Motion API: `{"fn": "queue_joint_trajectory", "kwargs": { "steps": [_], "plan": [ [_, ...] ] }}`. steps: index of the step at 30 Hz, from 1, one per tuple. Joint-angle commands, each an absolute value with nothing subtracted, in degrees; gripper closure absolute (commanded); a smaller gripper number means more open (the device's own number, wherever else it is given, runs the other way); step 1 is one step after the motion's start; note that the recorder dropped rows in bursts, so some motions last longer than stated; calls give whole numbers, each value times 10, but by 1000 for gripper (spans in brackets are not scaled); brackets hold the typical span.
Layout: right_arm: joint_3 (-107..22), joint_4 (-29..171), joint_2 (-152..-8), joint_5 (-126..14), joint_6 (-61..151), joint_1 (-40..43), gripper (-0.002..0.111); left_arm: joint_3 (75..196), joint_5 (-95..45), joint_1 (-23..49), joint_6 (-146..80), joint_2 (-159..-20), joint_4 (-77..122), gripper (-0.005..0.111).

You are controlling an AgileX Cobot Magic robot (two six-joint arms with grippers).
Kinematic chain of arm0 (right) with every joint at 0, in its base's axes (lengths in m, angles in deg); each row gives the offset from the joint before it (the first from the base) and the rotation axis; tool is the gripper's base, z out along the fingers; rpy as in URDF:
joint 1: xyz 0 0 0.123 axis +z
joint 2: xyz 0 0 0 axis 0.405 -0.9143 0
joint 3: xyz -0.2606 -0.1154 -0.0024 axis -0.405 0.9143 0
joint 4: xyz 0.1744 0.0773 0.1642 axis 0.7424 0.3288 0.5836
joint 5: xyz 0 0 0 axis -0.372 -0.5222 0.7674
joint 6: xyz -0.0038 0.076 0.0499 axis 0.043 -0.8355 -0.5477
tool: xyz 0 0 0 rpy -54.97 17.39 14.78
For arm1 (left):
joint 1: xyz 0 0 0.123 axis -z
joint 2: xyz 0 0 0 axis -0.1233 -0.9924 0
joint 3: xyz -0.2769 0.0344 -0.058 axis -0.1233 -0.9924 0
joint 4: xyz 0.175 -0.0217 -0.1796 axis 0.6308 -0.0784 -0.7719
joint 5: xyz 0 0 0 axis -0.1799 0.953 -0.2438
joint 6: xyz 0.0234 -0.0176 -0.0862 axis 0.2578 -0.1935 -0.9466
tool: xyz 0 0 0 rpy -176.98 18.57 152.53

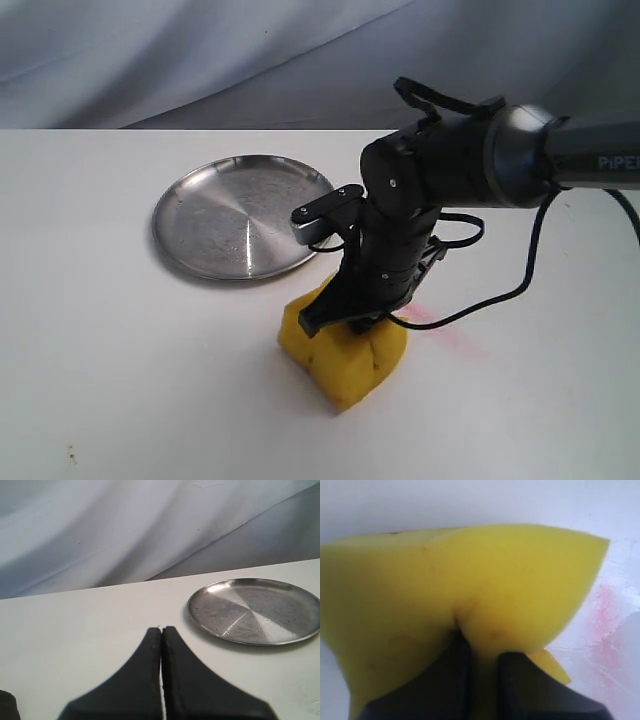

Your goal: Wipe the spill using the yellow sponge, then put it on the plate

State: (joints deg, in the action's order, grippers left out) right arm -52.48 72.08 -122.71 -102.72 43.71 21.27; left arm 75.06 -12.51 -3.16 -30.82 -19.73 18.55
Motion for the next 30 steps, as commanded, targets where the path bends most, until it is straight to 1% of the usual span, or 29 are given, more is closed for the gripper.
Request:
{"fn": "queue_joint_trajectory", "kwargs": {
  "steps": [1, 5, 12, 20, 24, 26, 30],
  "plan": [
    [-523, 705, -1227, -1038, 420, 206, 108, 751, -129, -31, -311, -195, 186, 107],
    [-523, 638, -1227, -1038, 390, 178, 108, 751, -129, -31, -311, -195, 186, 107],
    [-523, 578, -1227, -1044, 379, 91, 108, 751, -129, -31, -311, -195, 186, 107],
    [-523, 571, -1227, -1075, 375, -4, 108, 751, -129, -31, -311, -195, 186, 107],
    [-514, 579, -1227, -1093, 387, 1, 108, 751, -129, -31, -311, -195, 186, 107],
    [-501, 601, -1227, -1089, 400, 25, 108, 751, -129, -31, -311, -195, 186, 107],
    [-482, 647, -1227, -1063, 425, 101, 108, 751, -129, -31, -311, -195, 186, 107]
  ]
}}
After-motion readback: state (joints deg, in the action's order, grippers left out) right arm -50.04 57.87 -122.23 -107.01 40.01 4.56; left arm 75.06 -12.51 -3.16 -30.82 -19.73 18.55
